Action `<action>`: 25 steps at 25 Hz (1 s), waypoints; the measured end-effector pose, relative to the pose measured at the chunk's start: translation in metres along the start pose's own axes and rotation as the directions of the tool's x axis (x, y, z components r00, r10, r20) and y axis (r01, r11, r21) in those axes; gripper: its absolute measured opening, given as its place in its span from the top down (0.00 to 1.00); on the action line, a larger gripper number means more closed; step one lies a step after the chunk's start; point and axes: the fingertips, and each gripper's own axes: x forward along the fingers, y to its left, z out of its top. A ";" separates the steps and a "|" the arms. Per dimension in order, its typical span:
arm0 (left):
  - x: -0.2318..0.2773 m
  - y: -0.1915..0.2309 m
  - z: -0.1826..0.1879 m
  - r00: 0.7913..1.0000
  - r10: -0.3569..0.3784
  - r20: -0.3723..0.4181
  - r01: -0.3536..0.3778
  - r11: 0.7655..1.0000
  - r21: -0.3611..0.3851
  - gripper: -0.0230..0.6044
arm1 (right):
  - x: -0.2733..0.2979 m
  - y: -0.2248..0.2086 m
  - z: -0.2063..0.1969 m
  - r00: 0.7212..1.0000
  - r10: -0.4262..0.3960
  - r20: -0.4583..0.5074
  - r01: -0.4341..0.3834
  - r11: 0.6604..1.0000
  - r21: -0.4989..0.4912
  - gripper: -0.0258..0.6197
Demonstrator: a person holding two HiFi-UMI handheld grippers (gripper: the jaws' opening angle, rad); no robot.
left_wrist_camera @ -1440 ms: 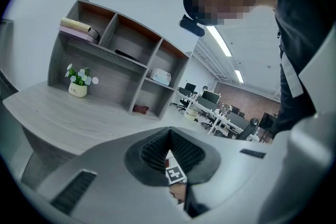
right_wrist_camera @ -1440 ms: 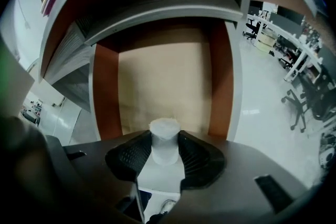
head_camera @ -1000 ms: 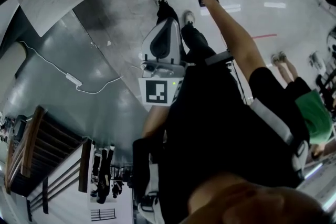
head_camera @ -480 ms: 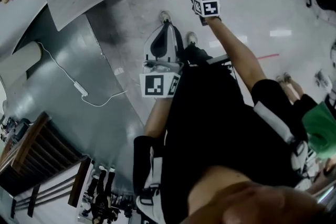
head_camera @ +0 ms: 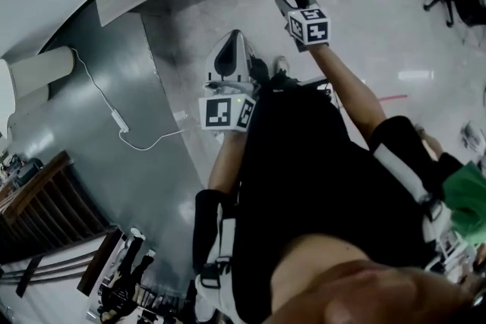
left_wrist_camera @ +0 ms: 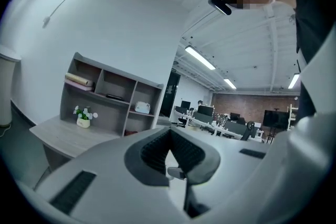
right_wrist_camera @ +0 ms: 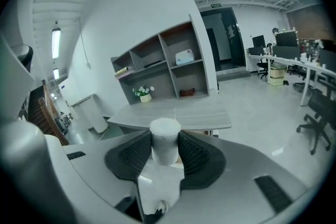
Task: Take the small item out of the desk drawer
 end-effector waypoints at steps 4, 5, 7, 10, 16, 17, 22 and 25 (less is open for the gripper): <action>-0.015 -0.001 0.004 1.000 -0.001 0.010 0.000 1.000 0.011 0.97 | -0.038 0.019 0.014 0.998 0.018 0.065 -0.018 1.000 0.006 0.72; -0.017 0.002 0.005 1.000 0.002 0.014 -0.002 1.000 0.009 0.97 | -0.045 0.024 0.018 0.997 0.022 0.078 -0.022 1.000 0.005 0.72; -0.023 0.008 0.007 1.000 0.010 0.021 -0.010 1.000 0.004 0.97 | -0.060 0.034 0.024 0.995 0.028 0.100 -0.028 1.000 -0.002 0.72; -0.030 0.014 0.011 0.999 0.016 0.027 -0.016 1.000 0.006 0.97 | -0.082 0.051 0.036 0.991 0.034 0.133 -0.030 0.999 -0.030 0.72; -0.040 0.022 0.014 1.000 0.000 0.030 -0.001 1.000 0.024 0.97 | -0.123 0.082 0.048 0.980 0.044 0.193 -0.037 0.999 -0.040 0.72; -0.041 0.024 0.015 1.000 -0.002 0.028 0.001 1.000 0.029 0.97 | -0.128 0.088 0.050 0.978 0.049 0.203 -0.042 0.998 -0.038 0.72; -0.047 0.029 0.021 0.999 -0.008 0.035 0.006 0.998 0.057 0.97 | -0.156 0.114 0.059 0.968 0.060 0.242 -0.047 0.997 -0.061 0.72; -0.049 0.031 0.021 0.999 -0.017 0.038 0.014 0.998 0.064 0.97 | -0.166 0.123 0.060 0.966 0.058 0.252 -0.045 0.997 -0.059 0.72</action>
